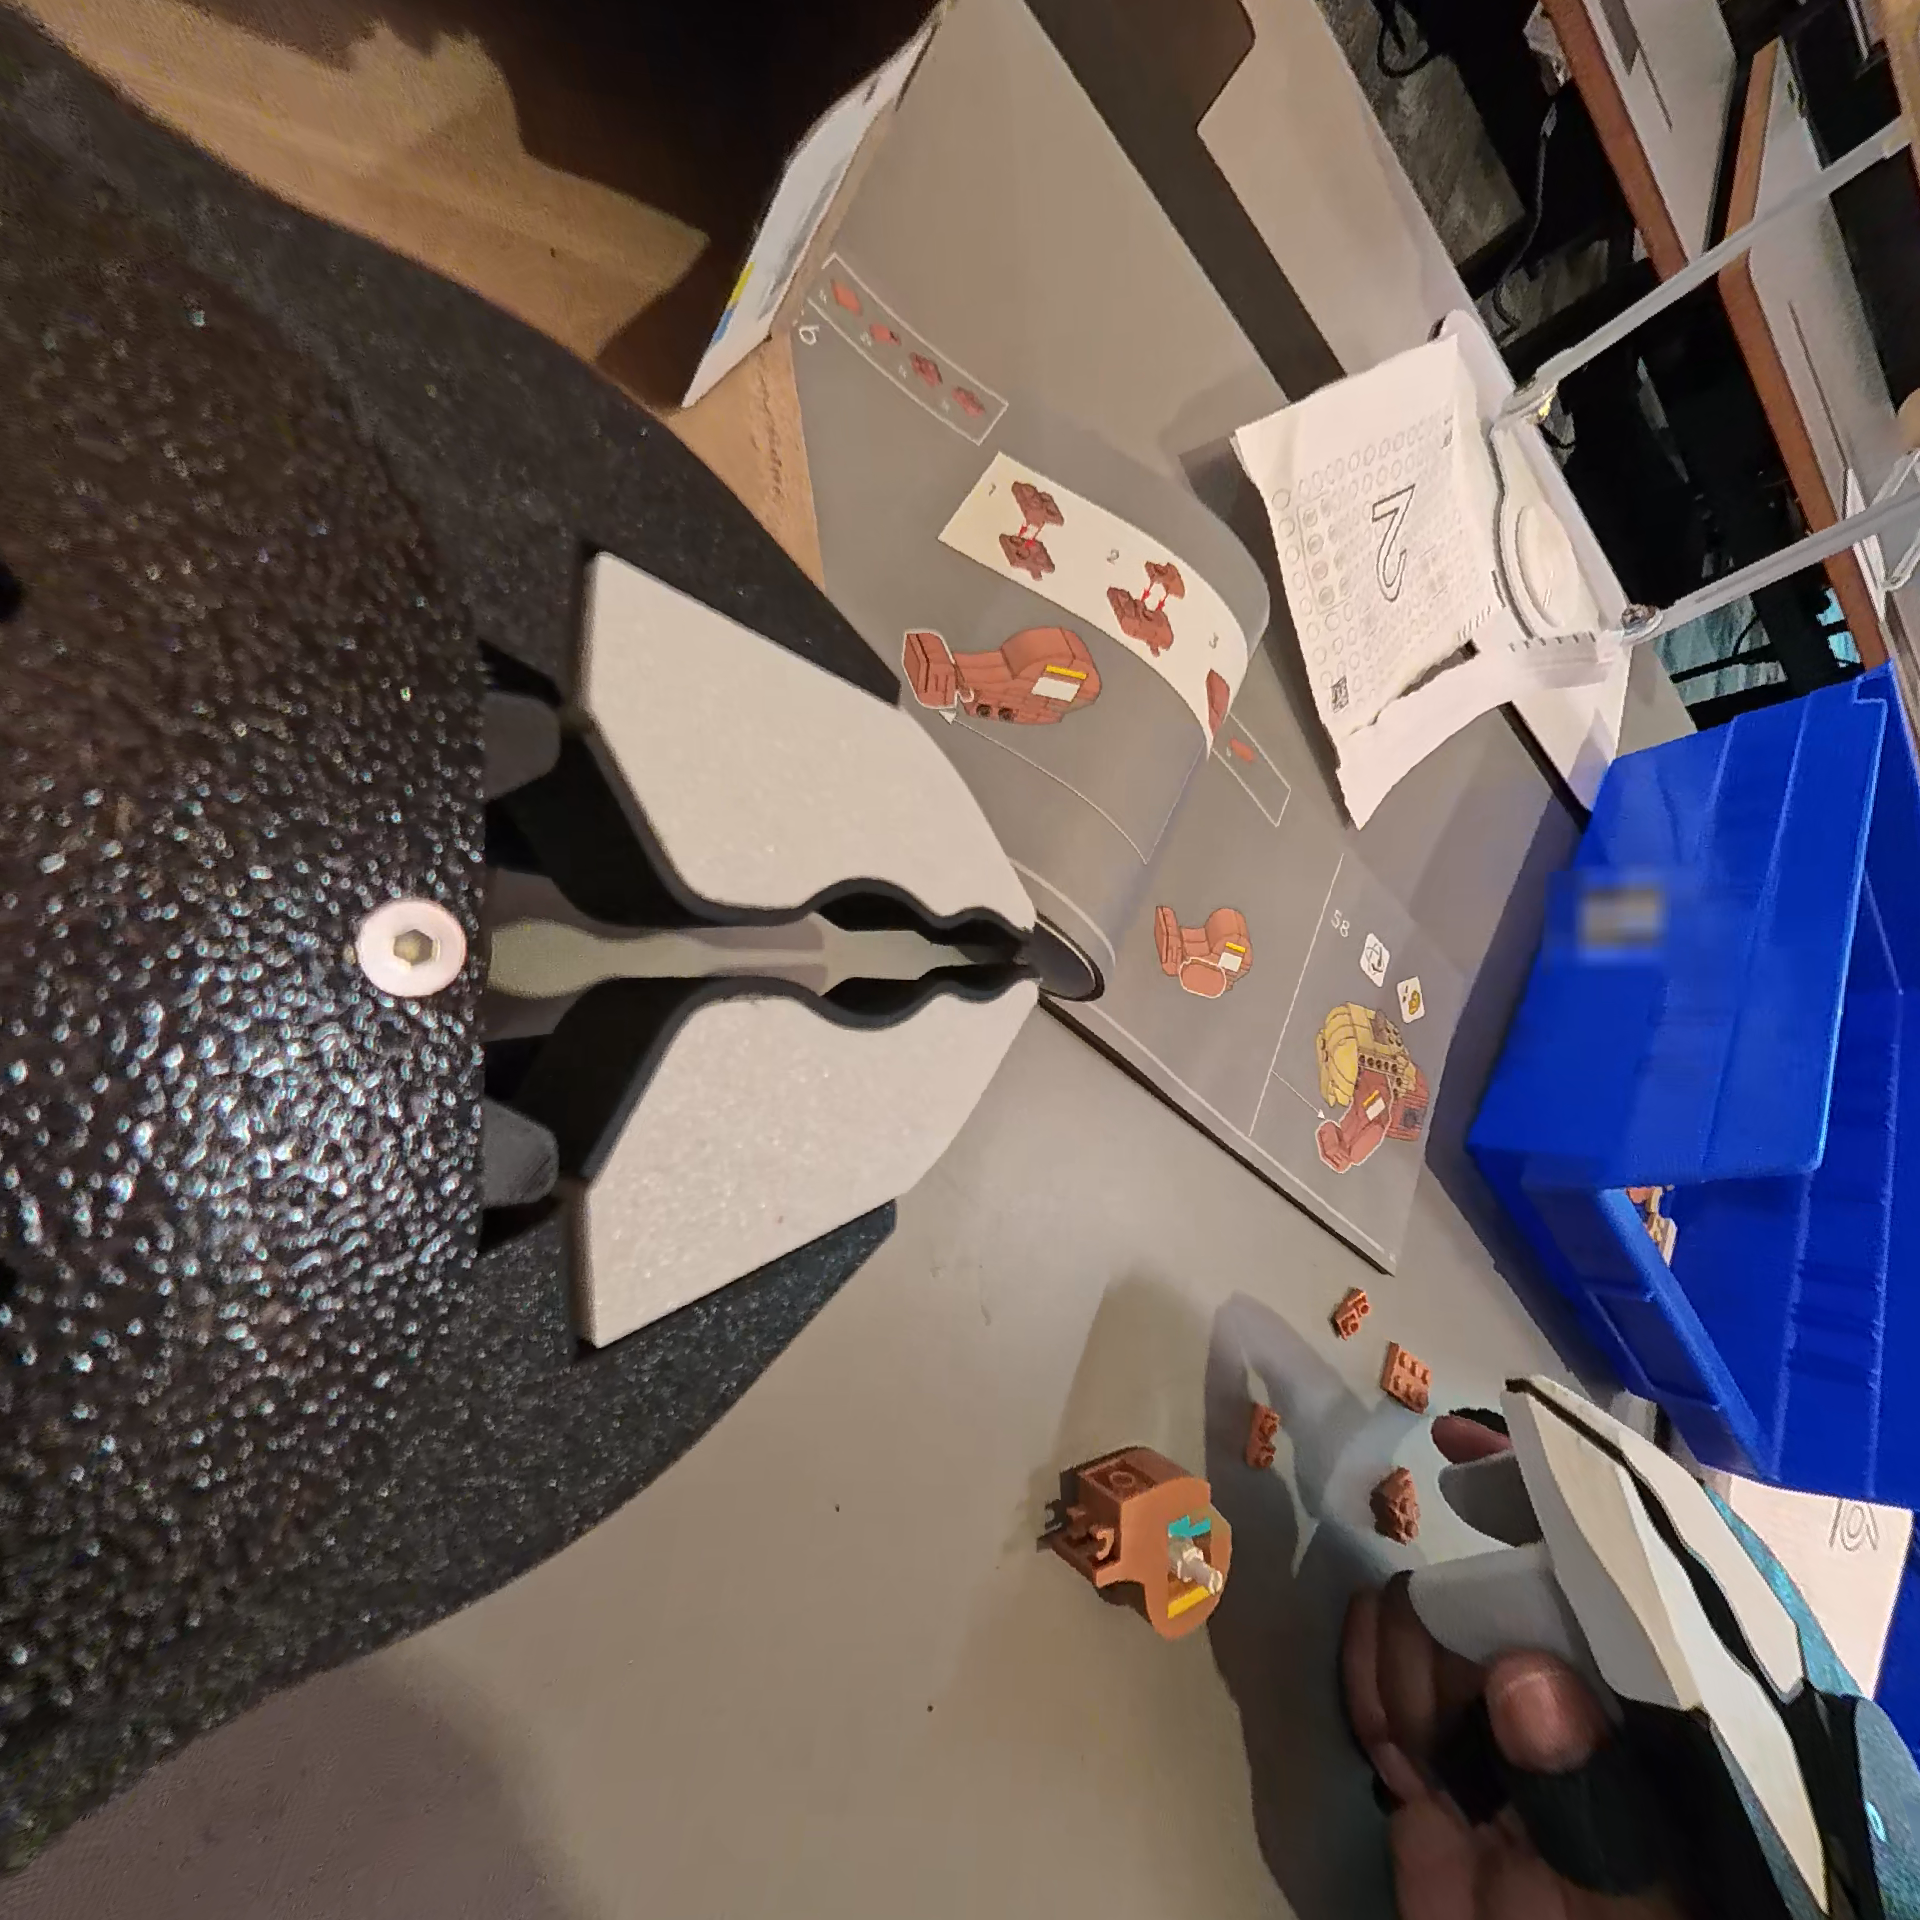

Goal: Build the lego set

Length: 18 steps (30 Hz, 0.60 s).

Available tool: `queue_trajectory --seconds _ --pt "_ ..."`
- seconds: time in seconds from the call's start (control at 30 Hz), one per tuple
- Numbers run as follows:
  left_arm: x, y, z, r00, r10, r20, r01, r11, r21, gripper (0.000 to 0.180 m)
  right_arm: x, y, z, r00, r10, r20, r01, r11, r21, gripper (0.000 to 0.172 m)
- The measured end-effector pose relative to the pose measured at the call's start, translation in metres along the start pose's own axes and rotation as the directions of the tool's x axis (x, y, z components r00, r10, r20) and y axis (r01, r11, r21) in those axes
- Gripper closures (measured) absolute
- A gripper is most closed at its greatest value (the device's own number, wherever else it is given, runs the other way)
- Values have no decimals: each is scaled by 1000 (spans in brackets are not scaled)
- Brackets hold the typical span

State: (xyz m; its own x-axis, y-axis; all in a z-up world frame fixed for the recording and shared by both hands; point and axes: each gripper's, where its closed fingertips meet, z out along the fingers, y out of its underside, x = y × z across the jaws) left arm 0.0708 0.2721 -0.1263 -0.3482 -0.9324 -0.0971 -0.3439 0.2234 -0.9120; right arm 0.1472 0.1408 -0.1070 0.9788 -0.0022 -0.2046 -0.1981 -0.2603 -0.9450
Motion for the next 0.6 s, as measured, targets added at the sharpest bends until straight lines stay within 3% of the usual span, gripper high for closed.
queue_trajectory --seconds 0.6 --pt "-3 3 1 999 20 27 -19 1000 -20 178 -1 -2 -1 1000 -5 -5 5 1000 20 172"
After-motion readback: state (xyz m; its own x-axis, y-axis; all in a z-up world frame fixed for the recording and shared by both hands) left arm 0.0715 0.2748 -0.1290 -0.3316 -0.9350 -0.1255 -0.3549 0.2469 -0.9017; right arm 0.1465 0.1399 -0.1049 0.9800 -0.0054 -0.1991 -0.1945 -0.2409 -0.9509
